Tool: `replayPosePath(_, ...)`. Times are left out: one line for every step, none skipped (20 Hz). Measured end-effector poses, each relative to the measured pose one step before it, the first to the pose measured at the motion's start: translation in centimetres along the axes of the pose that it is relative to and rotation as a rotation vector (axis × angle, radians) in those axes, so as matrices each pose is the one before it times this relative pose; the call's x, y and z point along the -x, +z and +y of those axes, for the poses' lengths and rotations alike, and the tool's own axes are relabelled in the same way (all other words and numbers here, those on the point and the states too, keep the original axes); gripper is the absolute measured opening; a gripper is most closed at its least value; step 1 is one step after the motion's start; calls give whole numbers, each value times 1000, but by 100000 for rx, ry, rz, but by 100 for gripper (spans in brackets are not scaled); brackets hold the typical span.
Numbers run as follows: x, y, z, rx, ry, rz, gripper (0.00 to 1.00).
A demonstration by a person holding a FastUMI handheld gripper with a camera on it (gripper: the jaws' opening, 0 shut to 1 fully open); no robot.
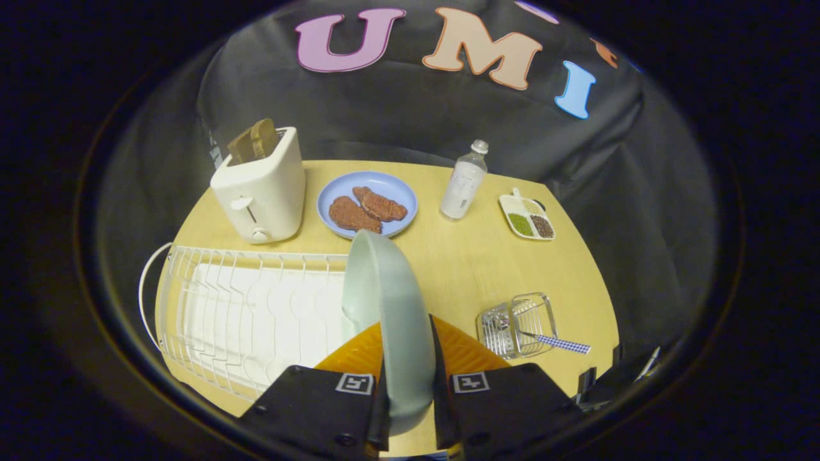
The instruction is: Take the plate from the dish rack, then take the spoon from the basket and place it into the plate.
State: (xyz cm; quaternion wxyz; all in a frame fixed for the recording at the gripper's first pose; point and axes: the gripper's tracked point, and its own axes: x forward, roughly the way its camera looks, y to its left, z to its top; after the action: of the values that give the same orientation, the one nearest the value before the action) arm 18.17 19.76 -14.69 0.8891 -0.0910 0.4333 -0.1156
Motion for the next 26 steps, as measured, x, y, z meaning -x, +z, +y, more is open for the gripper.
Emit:
replayPosePath(187, 81, -57, 164, -993, -54, 31)
replayPosePath(244, 296, -314, -515, -1232, -508, 31)
replayPosePath(179, 296, -438, -663, -1749, -496, 31)
replayPosePath(217, 333, -576, -1006, -1737, -366, 31)
replayPosePath(495, 161, -197, -792, -427, -184, 31)
replayPosePath(206, 192, -171, -291, 152, -363, 31)
replayPosePath(327, 262, -207, -454, 491, -805, 31)
replayPosePath(285, 179, -298, -1125, 864, -488, 30)
replayPosePath(352, 137, -298, -1519, 1314, 157, 30)
replayPosePath(139, 146, -290, -1731, 1719, -45, 31)
replayPosePath(230, 171, -310, -1835, 2012, 203, 31)
replayPosePath(330, 223, -355, -2529, 2103, -32, 31)
replayPosePath(432, 244, -329, -2356, 2439, 299, 30)
replayPosePath(329, 155, -327, -2577, 2918, 299, 30)
replayPosePath(430, 311, -312, -3404, 3217, 141, 30)
replayPosePath(362, 216, -367, -3885, 3575, 199, 30)
replayPosePath(454, 268, -481, -3523, 3199, 193, 30)
replayPosePath(377, 116, -672, -2523, 2609, 63, 30)
replayPosePath(445, 150, -662, -1806, 2482, -15, 30)
replayPosePath(486, 75, -531, -1747, 2836, 107, 30)
replayPosePath(600, 49, -260, -1579, 3859, 217, 30)
replayPosePath(781, -182, -104, -1326, 4889, 377, 30)
replayPosePath(817, -136, -147, -1268, 5116, 778, 30)
replayPosePath(816, -102, -169, -1762, 4735, -119, 30)
replayPosePath(933, -204, -339, -967, 4331, 160, 30)
replayPosePath(935, -463, -483, -561, 3969, 148, 30)
